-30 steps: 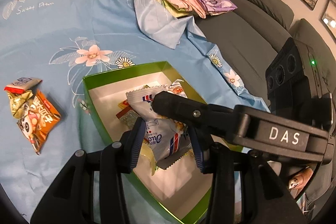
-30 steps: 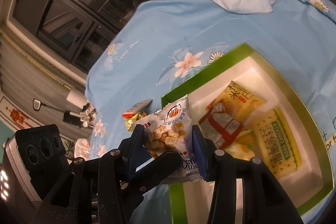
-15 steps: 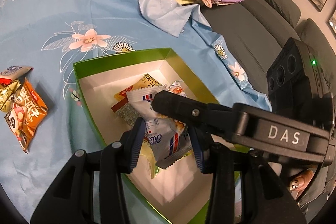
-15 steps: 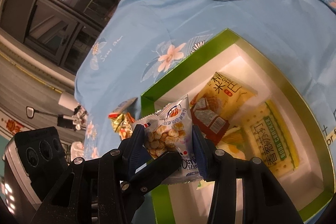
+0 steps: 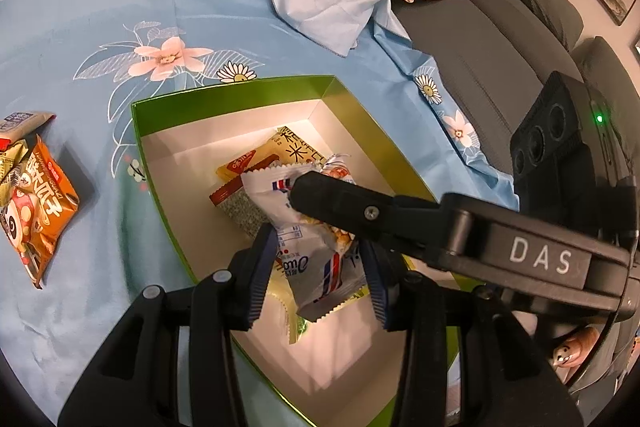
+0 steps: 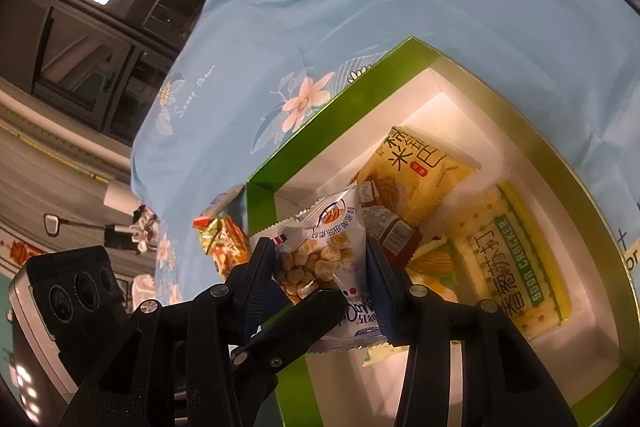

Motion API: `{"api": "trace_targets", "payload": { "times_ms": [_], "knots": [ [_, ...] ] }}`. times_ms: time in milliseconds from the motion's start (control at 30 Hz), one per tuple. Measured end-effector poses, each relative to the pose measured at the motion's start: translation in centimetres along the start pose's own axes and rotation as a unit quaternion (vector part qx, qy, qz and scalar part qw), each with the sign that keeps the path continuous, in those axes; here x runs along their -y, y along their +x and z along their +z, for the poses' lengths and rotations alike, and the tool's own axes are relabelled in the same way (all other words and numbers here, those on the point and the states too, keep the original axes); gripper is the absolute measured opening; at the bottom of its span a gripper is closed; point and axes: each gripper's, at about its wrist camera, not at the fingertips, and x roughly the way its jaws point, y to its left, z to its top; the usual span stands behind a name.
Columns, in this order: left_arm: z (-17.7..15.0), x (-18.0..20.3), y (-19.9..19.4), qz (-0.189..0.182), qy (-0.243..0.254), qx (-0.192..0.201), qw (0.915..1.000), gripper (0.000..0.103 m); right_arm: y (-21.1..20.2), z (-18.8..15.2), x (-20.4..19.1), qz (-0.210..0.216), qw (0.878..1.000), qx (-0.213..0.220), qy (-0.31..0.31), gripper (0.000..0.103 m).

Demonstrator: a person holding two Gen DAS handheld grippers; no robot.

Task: Organize snacks

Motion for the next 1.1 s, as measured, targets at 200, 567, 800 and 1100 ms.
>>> {"api": "trace_targets", "payload": {
  "times_ms": [200,567,800,1100],
  "knots": [
    [0.0,-0.1,0.4,-0.002,-0.007,-0.006,1.0,0.043,0.1,0.1,0.1,-0.008,1.0,-0.004,0.009,0.048],
    [0.0,0.1,0.3,0.003,-0.008,-0.003,1.0,0.044,0.3,0.1,0.4,-0.014,1.0,-0.008,0.022,0.048],
    [0.0,0.2,-0.7,0.003,-0.007,0.009,0.9999,0.058,-0.4,0.1,0.8,-0.014,0.999,0.005,0.032,0.049],
    [-1.4,-1.4,-6.1,0.015,-0.024,0.067,0.9974,0.08,-1.4,-0.2,-0.5,-0.026,0.999,0.033,0.012,0.065]
  ]
}}
